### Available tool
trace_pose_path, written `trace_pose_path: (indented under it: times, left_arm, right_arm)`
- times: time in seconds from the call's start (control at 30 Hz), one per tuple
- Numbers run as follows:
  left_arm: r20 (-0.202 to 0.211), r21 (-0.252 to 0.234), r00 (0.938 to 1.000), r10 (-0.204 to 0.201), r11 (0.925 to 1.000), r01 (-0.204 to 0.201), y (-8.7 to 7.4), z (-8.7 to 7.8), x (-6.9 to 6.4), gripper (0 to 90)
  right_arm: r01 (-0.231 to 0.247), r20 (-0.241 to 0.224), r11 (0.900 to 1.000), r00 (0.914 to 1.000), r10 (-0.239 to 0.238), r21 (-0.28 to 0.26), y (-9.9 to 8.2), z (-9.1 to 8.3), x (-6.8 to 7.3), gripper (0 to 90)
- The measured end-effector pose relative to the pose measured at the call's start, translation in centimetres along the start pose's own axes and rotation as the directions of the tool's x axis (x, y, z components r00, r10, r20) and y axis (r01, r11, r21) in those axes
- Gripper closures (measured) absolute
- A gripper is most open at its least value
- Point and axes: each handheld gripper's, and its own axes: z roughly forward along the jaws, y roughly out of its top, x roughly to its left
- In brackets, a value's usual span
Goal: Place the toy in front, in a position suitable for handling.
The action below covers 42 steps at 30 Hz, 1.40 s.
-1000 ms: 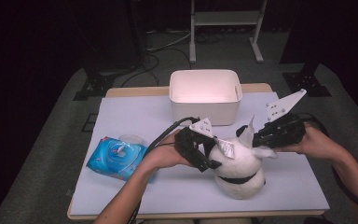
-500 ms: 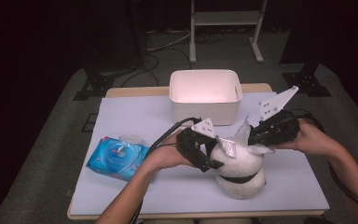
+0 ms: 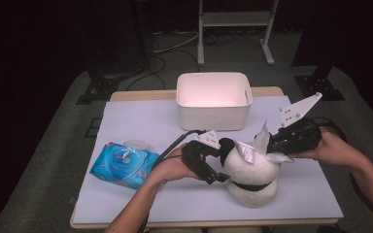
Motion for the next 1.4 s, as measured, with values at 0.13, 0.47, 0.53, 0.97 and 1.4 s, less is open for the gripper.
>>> trace_pose_path:
  times: [0.13,0.47,0.53,0.97,1.4]
  left_arm:
    - [0.0,-0.048,0.9999,-0.016,0.9987,0.016,0.1,1.1,0.1,14.6]
    - [0.009,-0.089,0.9996,-0.029,0.9956,0.029,0.6,-0.5,0.7,18.6]
    - [0.004,-0.087,0.9997,-0.024,0.9959,0.024,0.5,-0.9,0.8,18.7]
    - [-0.064,-0.053,0.9979,-0.009,0.9986,0.005,0.5,-3.5,0.8,18.7]
    - [-0.061,-0.066,0.998,-0.02,0.9977,0.016,-0.8,-4.6,0.9,14.5]
  right_arm:
    - [0.001,0.004,0.9999,1.0,-0.001,-0.014,-0.2,-0.1,0.1,81.1]
    - [0.008,-0.024,0.9951,0.9997,-0.011,-0.098,0.1,-0.2,0.2,81.1]
    - [0.01,-0.031,0.9942,0.9994,-0.014,-0.107,0.4,0.1,0.3,81.1]
    - [0.034,-0.04,0.9924,0.9985,-0.039,-0.118,2.1,1.5,0.3,81.1]
    - [0.058,-0.044,0.9947,0.9971,-0.062,-0.085,3.0,2.8,0.5,81.1]
